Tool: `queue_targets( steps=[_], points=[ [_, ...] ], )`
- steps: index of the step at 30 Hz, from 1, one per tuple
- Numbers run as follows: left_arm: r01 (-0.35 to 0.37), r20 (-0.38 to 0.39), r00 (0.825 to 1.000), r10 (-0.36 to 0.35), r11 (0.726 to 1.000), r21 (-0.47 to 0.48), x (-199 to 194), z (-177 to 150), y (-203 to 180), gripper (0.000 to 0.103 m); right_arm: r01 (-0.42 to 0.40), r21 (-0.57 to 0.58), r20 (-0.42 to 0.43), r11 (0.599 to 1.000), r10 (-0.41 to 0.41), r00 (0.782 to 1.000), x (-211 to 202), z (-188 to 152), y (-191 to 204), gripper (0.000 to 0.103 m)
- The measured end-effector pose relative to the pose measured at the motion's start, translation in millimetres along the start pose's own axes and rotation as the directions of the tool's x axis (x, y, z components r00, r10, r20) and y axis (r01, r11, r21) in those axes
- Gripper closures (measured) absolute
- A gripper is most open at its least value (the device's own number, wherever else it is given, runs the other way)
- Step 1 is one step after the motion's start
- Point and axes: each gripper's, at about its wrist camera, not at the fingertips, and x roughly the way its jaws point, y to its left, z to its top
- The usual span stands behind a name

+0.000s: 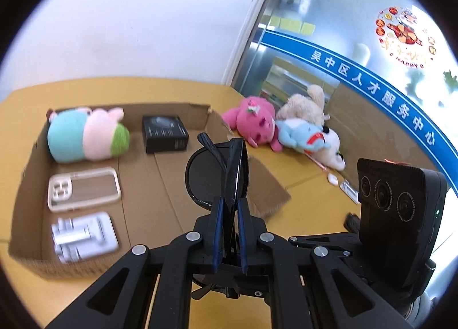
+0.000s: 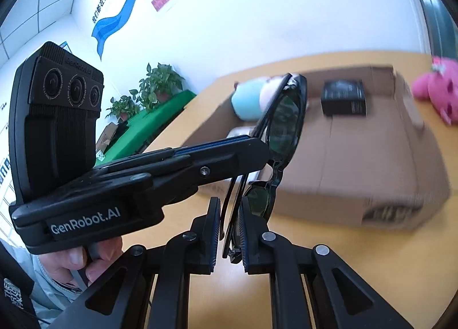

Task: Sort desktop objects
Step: 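Lift the sunglasses with both grippers and carry them over the box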

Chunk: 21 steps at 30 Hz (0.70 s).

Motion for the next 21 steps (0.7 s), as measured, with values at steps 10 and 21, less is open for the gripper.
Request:
queue_targets(
  steps=[10, 21],
  points=[
    [-0.011, -0.015, 1.0, 0.01, 0.996, -0.084, 39.1, 57.1, 56.5, 0.095, -0.014, 0.006, -0.012, 1.0, 0.014, 1.0, 30.3, 68.1, -31.1, 0.093],
    [-0.119, -0.157, 0.983, 0.091, 0.977, -0.178, 120.1, 78.3, 124.2, 0.095, -0.052, 0.083, -0.225, 0.995, 0.069, 0.972, 123.8, 120.3, -96.6, 0.093]
  ],
)
